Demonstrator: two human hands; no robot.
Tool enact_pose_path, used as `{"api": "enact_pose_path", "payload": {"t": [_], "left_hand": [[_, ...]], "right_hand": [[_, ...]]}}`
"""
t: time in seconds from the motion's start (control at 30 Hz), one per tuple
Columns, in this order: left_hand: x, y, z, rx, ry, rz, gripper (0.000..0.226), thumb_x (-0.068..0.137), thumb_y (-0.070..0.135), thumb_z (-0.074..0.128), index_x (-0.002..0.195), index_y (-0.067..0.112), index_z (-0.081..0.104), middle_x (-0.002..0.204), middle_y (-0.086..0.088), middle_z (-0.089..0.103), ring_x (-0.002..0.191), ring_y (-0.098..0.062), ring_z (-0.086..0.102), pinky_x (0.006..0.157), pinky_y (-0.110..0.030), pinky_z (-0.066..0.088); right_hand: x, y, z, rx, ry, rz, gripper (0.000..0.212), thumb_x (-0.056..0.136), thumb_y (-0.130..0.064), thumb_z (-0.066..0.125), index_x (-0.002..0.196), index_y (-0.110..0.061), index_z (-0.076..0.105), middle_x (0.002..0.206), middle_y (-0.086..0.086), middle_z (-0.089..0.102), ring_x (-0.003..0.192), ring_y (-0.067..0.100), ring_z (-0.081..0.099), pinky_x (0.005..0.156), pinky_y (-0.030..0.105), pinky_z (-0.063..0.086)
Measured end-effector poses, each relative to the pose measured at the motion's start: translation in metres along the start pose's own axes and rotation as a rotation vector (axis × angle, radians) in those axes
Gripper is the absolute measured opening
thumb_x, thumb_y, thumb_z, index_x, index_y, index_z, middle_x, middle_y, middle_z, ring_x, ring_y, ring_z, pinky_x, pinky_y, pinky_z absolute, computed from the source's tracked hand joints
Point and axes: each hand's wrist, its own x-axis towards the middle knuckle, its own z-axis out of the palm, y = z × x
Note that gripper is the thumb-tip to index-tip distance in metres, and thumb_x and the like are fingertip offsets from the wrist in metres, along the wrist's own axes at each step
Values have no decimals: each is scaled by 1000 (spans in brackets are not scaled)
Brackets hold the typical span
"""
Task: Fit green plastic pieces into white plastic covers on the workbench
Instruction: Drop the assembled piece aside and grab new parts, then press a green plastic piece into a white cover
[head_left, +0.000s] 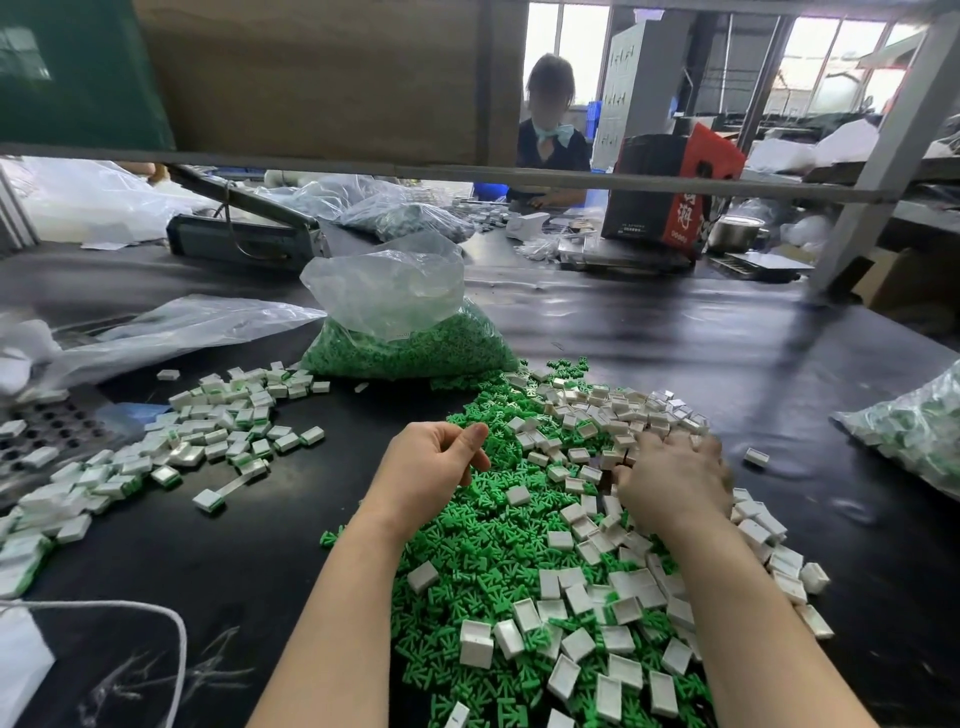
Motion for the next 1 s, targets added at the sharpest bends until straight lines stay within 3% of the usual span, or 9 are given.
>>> {"api": "enact_pose_path", "payload": {"t": [0.07,0.23,0.33,0.47,0.53,0.6,0.7,0.83,1.0], "left_hand": [[0,0,1,9,-9,-4,45,94,48,54,65,19,72,53,5,60,43,-4,46,55,-24,40],[0,0,3,30,-19,-12,44,94,48,55,67,18,72,53,5,61,43,-3,46,57,-25,41],[0,0,5,28,-28,-14,42,95,46,56,68,18,72,55,4,61,46,-5,48,59,-28,43],[1,1,7,14,-40,0,23,94,35,62,78,20,71,61,6,63,57,-9,53,66,-36,50],[1,4,10,5,-63,26,3,90,29,68,87,28,70,72,7,64,61,-8,56,64,-34,51],[0,7,15,-1,-87,57,14,84,29,75,94,37,69,81,8,63,63,-5,58,61,-23,46],[-1,11,22,-83,-77,77,19,80,24,79,93,35,71,75,8,64,61,-6,60,60,-23,49],[-2,8,18,-128,0,36,18,81,9,77,92,23,76,66,8,67,59,-4,63,60,-21,50],[-3,9,16,-251,10,-2,10,80,13,78,88,17,75,77,-5,72,67,-9,68,63,-26,54]], "right_hand": [[2,0,3,-48,16,-2,37,95,-29,46,131,-22,51,137,9,51,128,33,34,105,47,26],[5,-4,6,46,127,-31,19,92,-16,46,104,-20,60,105,3,65,100,25,44,75,38,27],[4,-3,8,58,170,-60,14,94,-15,44,99,-17,57,96,1,66,97,24,52,81,39,35],[0,-8,-3,451,290,-161,9,92,-21,64,99,-16,64,86,1,67,83,21,60,74,27,47],[-8,-21,-13,855,150,-191,9,87,-21,72,93,-16,67,85,-3,69,80,17,64,62,15,43],[-17,-38,-19,1167,-28,-193,8,84,-18,74,88,-16,68,85,-2,71,81,14,67,57,12,44],[-25,-57,-16,1259,-130,-211,11,83,-19,76,92,-16,69,84,4,72,75,10,67,51,8,43],[-24,-58,-8,1074,-128,-298,13,93,-14,62,103,-19,69,87,-2,74,59,3,58,51,18,45],[-22,-52,-2,196,-99,-492,29,93,-30,61,121,-39,63,128,-10,57,121,18,47,102,36,42]]}}
